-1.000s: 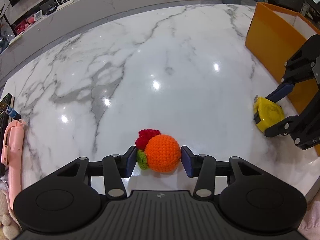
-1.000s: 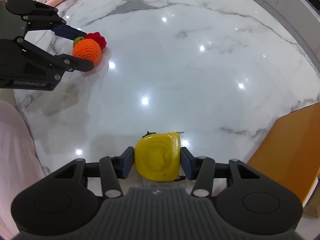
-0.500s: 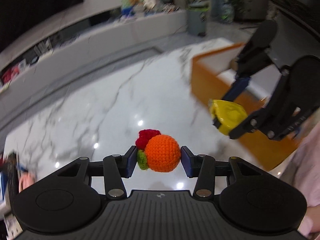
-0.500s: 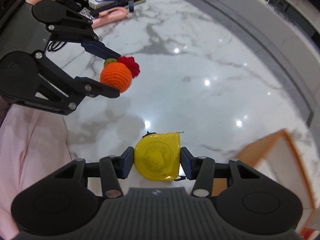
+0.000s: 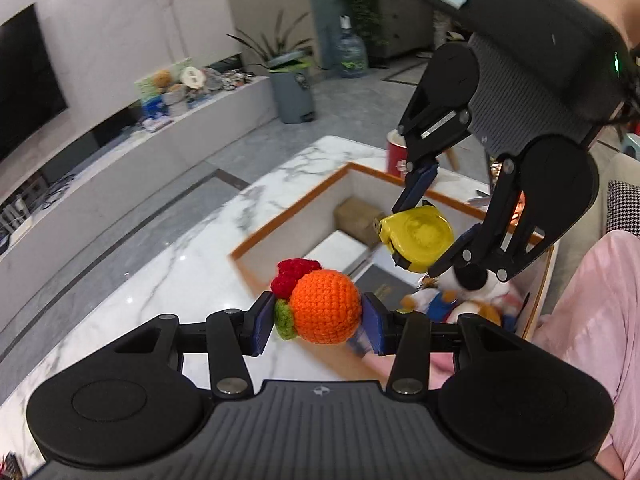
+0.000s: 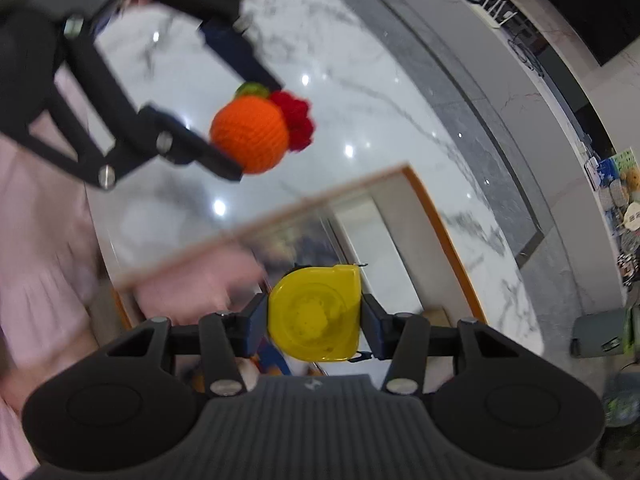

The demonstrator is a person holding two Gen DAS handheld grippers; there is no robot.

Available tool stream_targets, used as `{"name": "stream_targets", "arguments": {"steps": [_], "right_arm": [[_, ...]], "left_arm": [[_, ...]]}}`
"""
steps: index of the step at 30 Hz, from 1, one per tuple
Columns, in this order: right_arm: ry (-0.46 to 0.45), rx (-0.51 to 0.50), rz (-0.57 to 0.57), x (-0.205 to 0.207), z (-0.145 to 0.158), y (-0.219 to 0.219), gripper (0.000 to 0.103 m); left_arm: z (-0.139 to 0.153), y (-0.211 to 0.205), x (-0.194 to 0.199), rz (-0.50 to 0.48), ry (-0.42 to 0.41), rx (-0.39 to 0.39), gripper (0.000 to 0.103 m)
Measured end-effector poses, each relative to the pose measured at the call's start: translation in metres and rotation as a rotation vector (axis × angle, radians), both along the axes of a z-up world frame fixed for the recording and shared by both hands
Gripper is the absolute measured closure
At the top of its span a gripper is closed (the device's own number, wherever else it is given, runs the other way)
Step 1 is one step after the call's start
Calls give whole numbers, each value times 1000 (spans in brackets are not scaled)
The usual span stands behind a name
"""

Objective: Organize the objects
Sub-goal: 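Carry the crocheted fruit and yellow tape measure with both tools over the shoebox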

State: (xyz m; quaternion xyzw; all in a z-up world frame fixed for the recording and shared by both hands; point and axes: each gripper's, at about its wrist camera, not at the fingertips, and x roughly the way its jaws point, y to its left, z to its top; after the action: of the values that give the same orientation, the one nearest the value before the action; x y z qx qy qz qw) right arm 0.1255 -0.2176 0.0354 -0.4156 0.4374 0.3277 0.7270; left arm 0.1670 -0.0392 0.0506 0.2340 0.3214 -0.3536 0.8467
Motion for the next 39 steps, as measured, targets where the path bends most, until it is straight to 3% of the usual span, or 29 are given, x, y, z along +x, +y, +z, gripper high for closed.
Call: {"name": "stream_targets", "arguments": {"steps": [14, 23, 33, 39], "right_arm": [[46, -194, 104, 47, -91, -55, 51], [135, -202, 193, 77, -132, -56, 51], [143, -242, 282, 82, -151, -52, 51], [107, -237, 290, 77, -141, -50, 45]], "left_arm": [[-65, -56, 52, -66, 105, 61, 50], [-87, -71, 69, -81, 161, 68, 50], [-97, -78, 75, -100, 180, 71, 50], [-97, -83, 73, -122, 183, 70, 50]]}}
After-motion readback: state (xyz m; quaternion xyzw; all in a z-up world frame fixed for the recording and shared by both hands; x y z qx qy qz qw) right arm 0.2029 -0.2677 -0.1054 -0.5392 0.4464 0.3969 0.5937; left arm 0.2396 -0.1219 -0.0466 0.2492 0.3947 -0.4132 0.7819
